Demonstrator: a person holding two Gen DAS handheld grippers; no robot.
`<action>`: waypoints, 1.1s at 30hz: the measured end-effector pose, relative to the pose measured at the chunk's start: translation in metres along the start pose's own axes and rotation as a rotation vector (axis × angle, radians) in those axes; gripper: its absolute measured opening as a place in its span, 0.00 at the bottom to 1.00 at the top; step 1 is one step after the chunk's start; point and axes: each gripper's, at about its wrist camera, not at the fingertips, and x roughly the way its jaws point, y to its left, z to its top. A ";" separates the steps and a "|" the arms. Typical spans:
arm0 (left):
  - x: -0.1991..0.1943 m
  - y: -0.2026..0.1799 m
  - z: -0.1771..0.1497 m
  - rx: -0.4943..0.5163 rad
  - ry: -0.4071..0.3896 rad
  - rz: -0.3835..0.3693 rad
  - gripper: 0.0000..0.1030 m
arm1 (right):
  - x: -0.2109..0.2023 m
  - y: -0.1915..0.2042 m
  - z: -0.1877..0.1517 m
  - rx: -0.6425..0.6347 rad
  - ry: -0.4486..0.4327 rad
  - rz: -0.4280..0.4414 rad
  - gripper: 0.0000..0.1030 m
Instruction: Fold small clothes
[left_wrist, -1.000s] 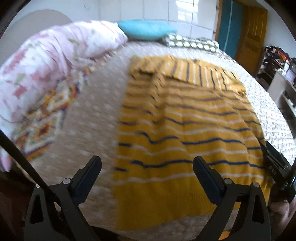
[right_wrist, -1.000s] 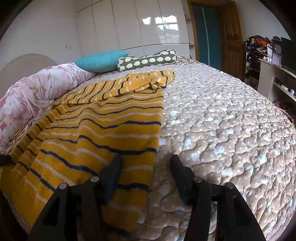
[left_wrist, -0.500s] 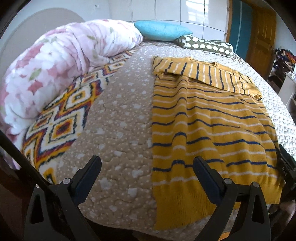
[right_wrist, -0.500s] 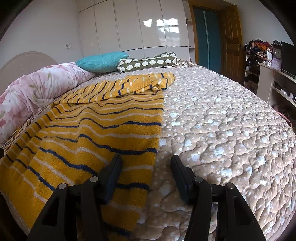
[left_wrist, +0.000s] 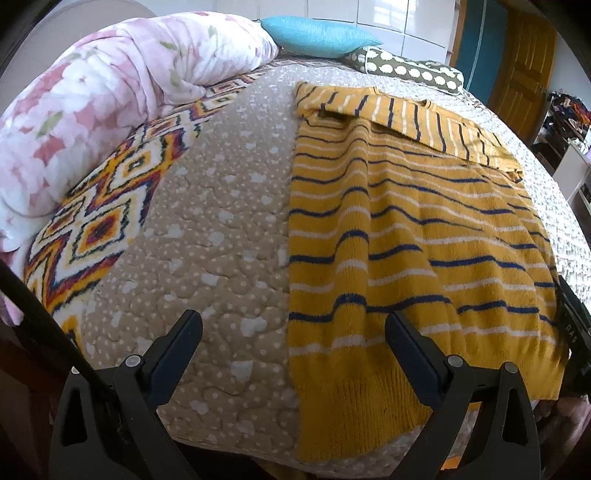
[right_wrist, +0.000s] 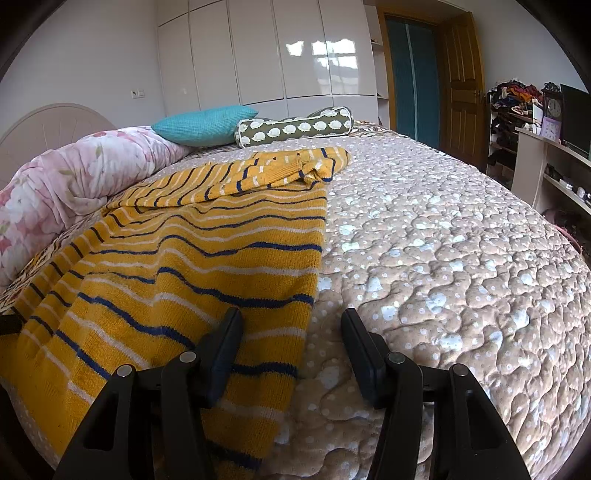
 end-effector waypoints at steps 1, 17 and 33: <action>0.001 0.000 0.000 0.001 0.003 -0.001 0.96 | 0.000 0.000 0.000 0.000 0.000 0.000 0.57; 0.004 0.000 -0.002 -0.007 0.018 -0.008 0.96 | 0.000 0.003 0.002 -0.011 0.017 -0.022 0.58; 0.010 0.057 0.022 -0.223 0.008 -0.365 0.91 | -0.022 -0.034 0.002 0.273 0.272 0.461 0.60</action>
